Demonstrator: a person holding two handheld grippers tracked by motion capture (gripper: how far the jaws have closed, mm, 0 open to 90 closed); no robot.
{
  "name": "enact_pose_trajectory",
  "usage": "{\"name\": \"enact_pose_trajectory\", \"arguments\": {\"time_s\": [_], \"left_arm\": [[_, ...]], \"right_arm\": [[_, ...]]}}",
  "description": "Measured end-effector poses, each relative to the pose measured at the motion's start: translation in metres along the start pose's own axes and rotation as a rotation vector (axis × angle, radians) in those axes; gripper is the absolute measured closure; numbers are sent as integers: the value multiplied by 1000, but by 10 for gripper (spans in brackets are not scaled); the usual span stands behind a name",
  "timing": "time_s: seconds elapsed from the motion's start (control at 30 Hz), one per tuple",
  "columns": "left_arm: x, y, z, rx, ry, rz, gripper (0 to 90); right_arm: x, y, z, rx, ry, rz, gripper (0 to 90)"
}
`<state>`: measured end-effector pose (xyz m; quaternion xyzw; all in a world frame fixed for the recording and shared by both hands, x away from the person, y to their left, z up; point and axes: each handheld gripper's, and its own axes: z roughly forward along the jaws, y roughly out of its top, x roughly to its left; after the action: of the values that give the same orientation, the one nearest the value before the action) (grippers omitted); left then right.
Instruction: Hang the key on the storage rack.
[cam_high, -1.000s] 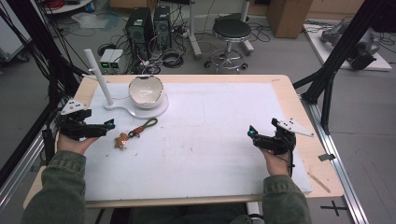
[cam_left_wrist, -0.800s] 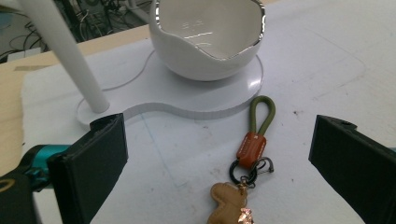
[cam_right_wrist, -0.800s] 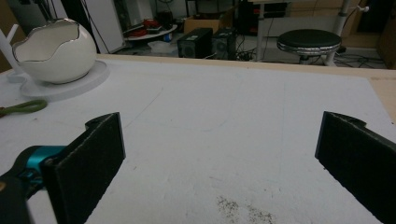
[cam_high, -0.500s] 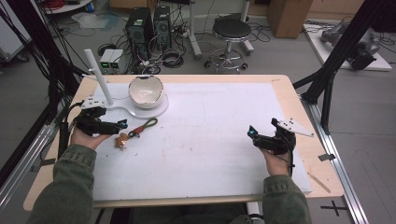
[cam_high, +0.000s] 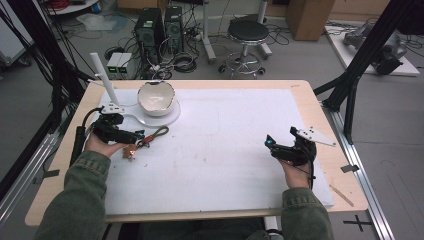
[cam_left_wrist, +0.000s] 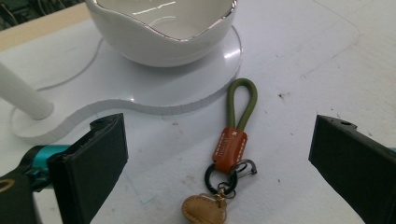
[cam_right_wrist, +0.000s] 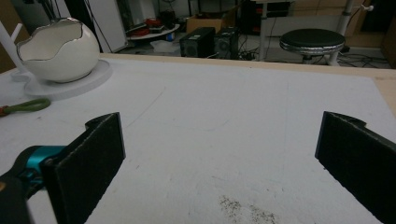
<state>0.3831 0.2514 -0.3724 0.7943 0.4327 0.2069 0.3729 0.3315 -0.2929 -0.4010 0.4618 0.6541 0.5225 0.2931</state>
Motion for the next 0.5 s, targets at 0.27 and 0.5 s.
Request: {"name": "enact_pose_trajectory", "arguments": {"time_s": [0.27,0.5], "left_arm": [[-3,0,13,36,-10,16,50],[-5,-2,25,89,-15,29,50]], "right_arm": [[0,0,1,5,2,-3,5],[1,0,1,9,6,-6,5]]}}
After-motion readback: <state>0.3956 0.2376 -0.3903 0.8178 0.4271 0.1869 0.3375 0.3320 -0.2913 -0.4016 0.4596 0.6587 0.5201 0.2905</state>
